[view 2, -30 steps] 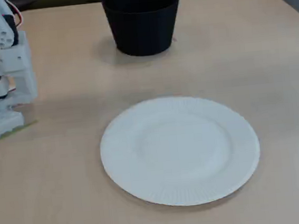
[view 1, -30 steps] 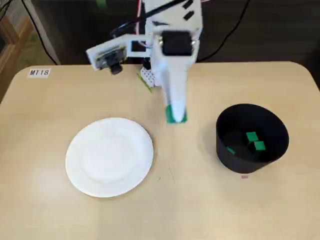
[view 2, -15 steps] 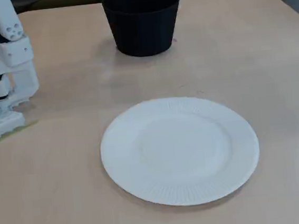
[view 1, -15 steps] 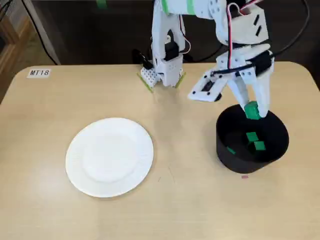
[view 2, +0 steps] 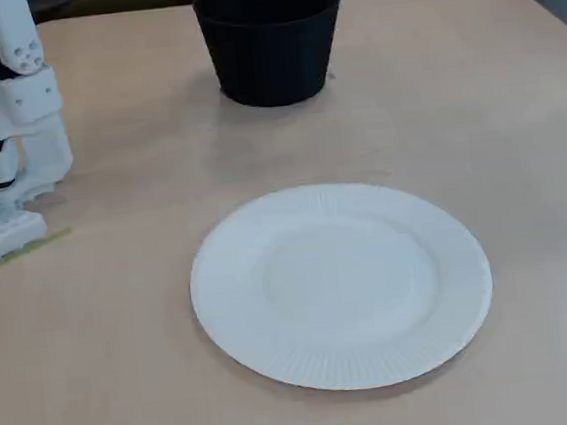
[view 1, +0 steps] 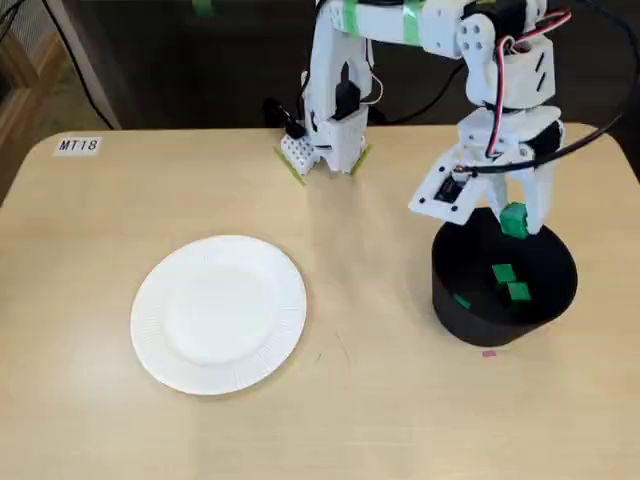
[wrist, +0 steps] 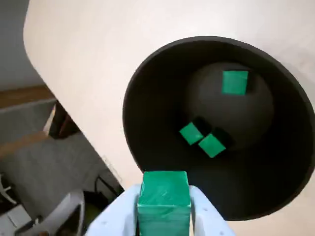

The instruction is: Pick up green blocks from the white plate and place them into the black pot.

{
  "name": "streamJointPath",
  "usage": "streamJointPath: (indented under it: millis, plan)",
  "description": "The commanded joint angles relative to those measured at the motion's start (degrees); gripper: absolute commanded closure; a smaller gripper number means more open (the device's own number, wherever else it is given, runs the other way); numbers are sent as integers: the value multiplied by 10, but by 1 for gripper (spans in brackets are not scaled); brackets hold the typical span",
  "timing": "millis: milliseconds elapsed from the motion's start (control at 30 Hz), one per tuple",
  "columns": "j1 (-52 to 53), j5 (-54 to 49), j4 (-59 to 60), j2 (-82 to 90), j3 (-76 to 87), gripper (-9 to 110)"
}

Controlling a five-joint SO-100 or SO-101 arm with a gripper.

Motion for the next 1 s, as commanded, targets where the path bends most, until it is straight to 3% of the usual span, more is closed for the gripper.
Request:
streamJointPath:
  millis: [0, 100, 167, 200, 267, 600, 800, 967]
  plan:
    - [13, -19, -19, 4, -23, 57]
    - [26, -25, -34, 4, -23, 51]
    - [36, -24, -45, 11, -23, 56]
    - [43, -21, -53, 18, -23, 65]
    - [62, -6, -75, 40, -23, 102]
    - [271, 16, -159, 326, 77, 104]
    - [306, 97, -298, 638, 488, 104]
    - [298, 102, -306, 855, 766, 104]
